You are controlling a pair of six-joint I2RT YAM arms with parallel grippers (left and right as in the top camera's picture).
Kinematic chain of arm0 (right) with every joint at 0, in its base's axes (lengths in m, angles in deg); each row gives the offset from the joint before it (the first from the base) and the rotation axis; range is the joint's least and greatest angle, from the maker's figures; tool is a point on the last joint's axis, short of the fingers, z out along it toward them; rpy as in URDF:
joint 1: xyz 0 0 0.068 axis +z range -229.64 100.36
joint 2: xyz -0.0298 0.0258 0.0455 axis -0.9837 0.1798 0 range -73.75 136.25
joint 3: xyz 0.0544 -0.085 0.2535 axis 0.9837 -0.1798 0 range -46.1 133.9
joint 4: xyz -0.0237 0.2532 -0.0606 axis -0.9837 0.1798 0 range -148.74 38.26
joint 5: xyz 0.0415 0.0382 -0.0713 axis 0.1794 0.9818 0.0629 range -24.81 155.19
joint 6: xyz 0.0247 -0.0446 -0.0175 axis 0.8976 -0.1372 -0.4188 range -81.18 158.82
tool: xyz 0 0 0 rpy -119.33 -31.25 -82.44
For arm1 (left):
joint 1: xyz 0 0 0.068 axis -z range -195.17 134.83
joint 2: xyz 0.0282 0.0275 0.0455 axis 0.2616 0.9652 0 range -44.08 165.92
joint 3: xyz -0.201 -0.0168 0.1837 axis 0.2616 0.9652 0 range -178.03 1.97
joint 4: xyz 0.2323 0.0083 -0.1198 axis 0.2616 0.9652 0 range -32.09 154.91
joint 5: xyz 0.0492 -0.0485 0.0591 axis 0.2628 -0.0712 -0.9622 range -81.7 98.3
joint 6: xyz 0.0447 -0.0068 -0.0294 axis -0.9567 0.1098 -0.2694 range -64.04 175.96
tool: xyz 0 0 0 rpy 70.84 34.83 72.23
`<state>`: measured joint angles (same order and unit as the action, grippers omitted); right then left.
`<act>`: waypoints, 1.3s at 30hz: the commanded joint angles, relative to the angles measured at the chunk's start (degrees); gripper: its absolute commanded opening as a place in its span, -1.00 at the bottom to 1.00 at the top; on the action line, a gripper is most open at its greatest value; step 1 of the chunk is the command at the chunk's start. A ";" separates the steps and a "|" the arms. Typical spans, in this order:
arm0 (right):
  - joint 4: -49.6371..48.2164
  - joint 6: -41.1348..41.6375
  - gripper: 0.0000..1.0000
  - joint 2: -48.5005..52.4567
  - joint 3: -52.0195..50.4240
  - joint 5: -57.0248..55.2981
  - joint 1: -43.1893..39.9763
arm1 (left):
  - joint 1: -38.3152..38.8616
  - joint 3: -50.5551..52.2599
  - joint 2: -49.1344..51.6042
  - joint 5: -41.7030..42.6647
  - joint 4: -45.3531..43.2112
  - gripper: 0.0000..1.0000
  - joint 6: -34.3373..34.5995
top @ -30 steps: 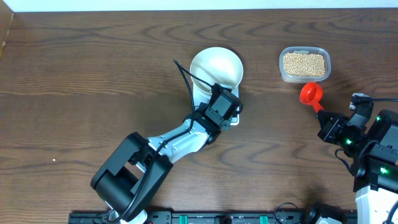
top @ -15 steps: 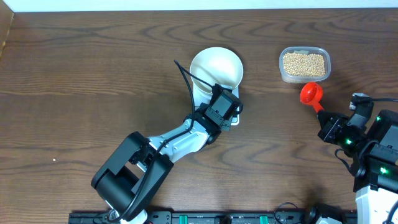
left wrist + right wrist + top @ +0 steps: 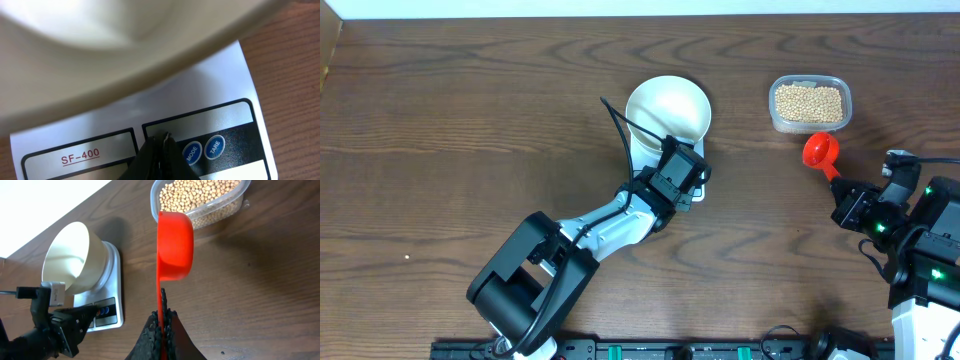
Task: Scoop item into bowl and weigh 50g on scale
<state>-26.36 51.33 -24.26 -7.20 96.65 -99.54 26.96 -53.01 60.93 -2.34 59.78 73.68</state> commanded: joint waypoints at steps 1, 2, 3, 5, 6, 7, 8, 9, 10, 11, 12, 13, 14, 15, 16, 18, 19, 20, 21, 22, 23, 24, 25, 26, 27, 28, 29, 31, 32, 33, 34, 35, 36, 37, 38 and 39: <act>0.24 -1.01 -0.98 0.02 0.85 0.15 0.13 | 0.07 0.39 2.58 1.20 0.98 -0.85 -0.72; 0.22 -1.01 -0.98 0.02 0.85 0.15 0.13 | 0.07 0.39 2.58 1.18 0.98 -0.86 -0.72; 0.24 -1.03 -0.98 0.02 0.85 0.15 0.13 | 0.07 0.39 2.58 1.18 0.98 -0.86 -0.72; 0.24 -1.03 -0.98 0.02 0.85 0.13 0.13 | 0.07 0.39 2.58 1.20 1.05 -0.85 -0.72; 0.24 -1.03 -0.98 0.02 0.85 0.15 0.13 | 0.07 0.39 2.58 1.20 1.07 -0.86 -0.72; 0.24 -1.03 -0.98 0.02 0.85 0.13 0.13 | 0.07 0.39 2.58 1.20 1.18 -0.85 -0.72; 0.24 -1.03 -0.98 0.02 0.85 0.15 0.13 | 0.07 0.39 2.58 1.20 1.29 -0.86 -0.72; 0.22 -1.01 -0.98 0.02 0.85 0.13 0.13 | 0.07 0.39 2.58 1.20 1.44 -0.85 -0.72; 0.22 -1.01 -0.98 0.02 0.85 0.13 0.13 | 0.07 0.39 2.58 1.22 1.55 -0.85 -0.72; 0.24 -1.03 -0.98 0.02 0.85 0.15 0.13 | 0.11 0.39 2.58 1.22 1.73 -0.85 -0.72; 0.24 -1.03 -0.98 0.02 0.85 0.15 0.13 | 0.17 0.39 2.58 1.22 1.84 -0.86 -0.70; 0.22 -1.03 -0.98 0.02 0.85 0.13 0.13 | 0.28 0.39 2.58 1.22 1.92 -0.86 -0.72; 0.22 -1.03 -0.98 0.02 0.85 0.13 0.13 | 0.46 0.39 2.58 1.22 1.97 -0.86 -0.72; 0.24 -1.03 -0.98 0.02 0.85 0.15 0.13 | 0.72 0.39 2.58 1.22 1.99 -0.86 -0.72; 0.24 -1.03 -0.98 0.02 0.85 0.15 0.13 | 0.96 0.39 2.58 1.20 1.97 -0.86 -0.72; 0.24 -1.01 -0.98 0.02 0.85 0.15 0.13 | 1.40 0.39 2.58 1.18 1.90 -0.85 -0.74; 0.24 -1.03 -0.98 0.02 0.85 0.15 0.13 | 1.53 0.39 2.58 1.18 1.92 -0.85 -0.74; 0.24 -1.03 -0.98 0.02 0.85 0.15 0.13 | 1.57 0.39 2.58 1.18 1.92 -0.86 -0.74; 0.24 -1.03 -0.98 0.02 0.85 0.13 0.13 | 1.55 0.39 2.58 1.18 1.92 -0.86 -0.74; 0.24 -1.01 -0.98 0.02 0.85 0.15 0.13 | 1.55 0.39 2.58 1.18 1.92 -0.86 -0.74; 0.24 -1.03 -0.98 0.02 0.85 0.15 0.13 | 1.55 0.39 2.58 1.18 1.92 -0.85 -0.74; 0.24 -1.01 -0.98 0.02 0.85 0.15 0.13 | 1.55 0.39 2.58 1.18 1.92 -0.86 -0.72; 0.24 -1.03 -0.98 0.02 0.85 0.15 0.13 | 1.55 0.39 2.58 1.18 1.92 -0.86 -0.74; 0.26 -1.01 -0.98 0.02 0.85 0.15 0.13 | 1.55 0.39 2.58 1.16 1.92 -0.86 -0.74; 0.26 -1.01 -0.98 0.02 0.85 0.15 0.13 | 1.55 0.39 2.58 1.09 1.92 -0.85 -0.74; 0.26 -1.03 -0.98 0.02 0.85 0.15 0.13 | 1.55 0.39 2.58 0.90 1.90 -0.86 -0.76; 0.26 -1.01 -0.98 0.02 0.85 0.15 0.13 | 1.55 0.39 2.58 0.37 1.88 -0.86 -0.74; 0.31 -1.01 -0.98 0.02 0.85 0.15 0.13 | 1.55 0.39 2.58 -1.09 1.88 -0.85 -0.74; 0.33 -1.01 -0.98 0.02 0.85 0.15 0.13 | 1.55 0.39 2.60 -1.84 1.88 -0.86 -0.74; 0.37 -1.03 -0.98 0.02 0.85 0.15 0.13 | 1.53 0.39 2.60 -2.12 1.90 -0.86 -0.76; 0.39 -1.03 -0.98 0.02 0.85 0.15 0.13 | 1.27 0.39 2.60 -2.08 1.90 -0.86 -0.72; 0.39 -1.03 -0.98 0.02 0.85 0.15 0.13 | 1.11 0.39 2.64 -2.08 1.90 -0.86 -0.72; 0.42 -1.01 -0.98 0.02 0.85 0.15 0.13 | 0.94 0.39 2.73 -2.08 1.90 -0.85 -0.72; 0.42 -1.03 -0.98 0.02 0.85 0.15 0.13 | 0.68 0.39 2.86 -2.08 1.90 -0.86 -0.70; 0.42 -1.03 -0.98 0.02 0.85 0.15 0.13 | 0.48 0.39 2.97 -2.08 1.92 -0.86 -0.50; 0.42 -1.03 -0.98 0.02 0.85 0.15 0.13 | 0.33 0.39 3.19 -2.05 1.92 -0.86 -0.22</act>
<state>-26.12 51.33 -24.26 -7.20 96.65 -99.54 28.36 -53.12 61.15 -3.71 60.50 73.68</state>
